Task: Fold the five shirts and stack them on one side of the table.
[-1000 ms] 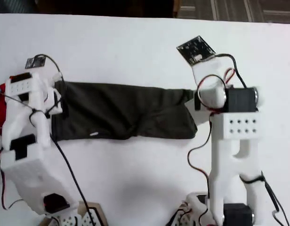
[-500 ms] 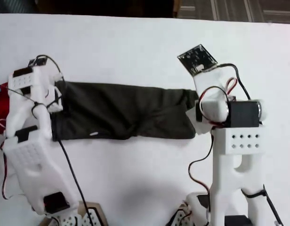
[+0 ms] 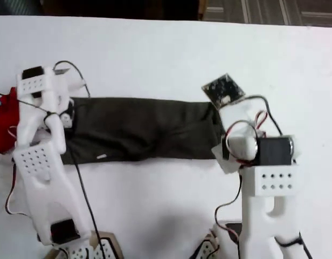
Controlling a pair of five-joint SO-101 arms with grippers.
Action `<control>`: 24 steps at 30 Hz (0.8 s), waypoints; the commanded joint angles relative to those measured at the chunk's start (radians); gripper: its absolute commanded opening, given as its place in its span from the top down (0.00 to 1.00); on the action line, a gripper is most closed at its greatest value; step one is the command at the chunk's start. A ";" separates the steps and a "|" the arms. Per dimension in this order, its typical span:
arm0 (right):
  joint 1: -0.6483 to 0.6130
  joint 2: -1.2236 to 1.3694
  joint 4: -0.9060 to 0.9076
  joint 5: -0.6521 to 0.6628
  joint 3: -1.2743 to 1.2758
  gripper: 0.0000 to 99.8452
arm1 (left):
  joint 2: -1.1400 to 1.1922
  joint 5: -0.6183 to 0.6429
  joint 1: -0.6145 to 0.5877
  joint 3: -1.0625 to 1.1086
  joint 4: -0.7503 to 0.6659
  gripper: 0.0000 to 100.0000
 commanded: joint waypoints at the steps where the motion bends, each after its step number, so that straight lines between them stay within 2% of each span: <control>1: 0.096 -0.110 -0.148 0.008 0.198 0.98 | -0.026 -0.054 -0.112 -0.022 0.023 0.97; 7: 0.283 -0.160 -0.496 0.008 0.609 0.98 | -0.215 -0.100 -0.112 0.156 0.025 0.97; 12: 0.360 -0.160 -0.708 0.008 0.801 0.98 | -0.488 -0.124 -0.014 0.351 0.025 0.97; 18: 0.443 -0.162 -0.889 -0.002 0.937 0.98 | -0.783 -0.120 0.295 0.544 0.023 0.97; 24: 0.456 -0.166 -0.898 -0.046 0.942 0.98 | -0.916 -0.118 0.605 0.568 0.021 0.97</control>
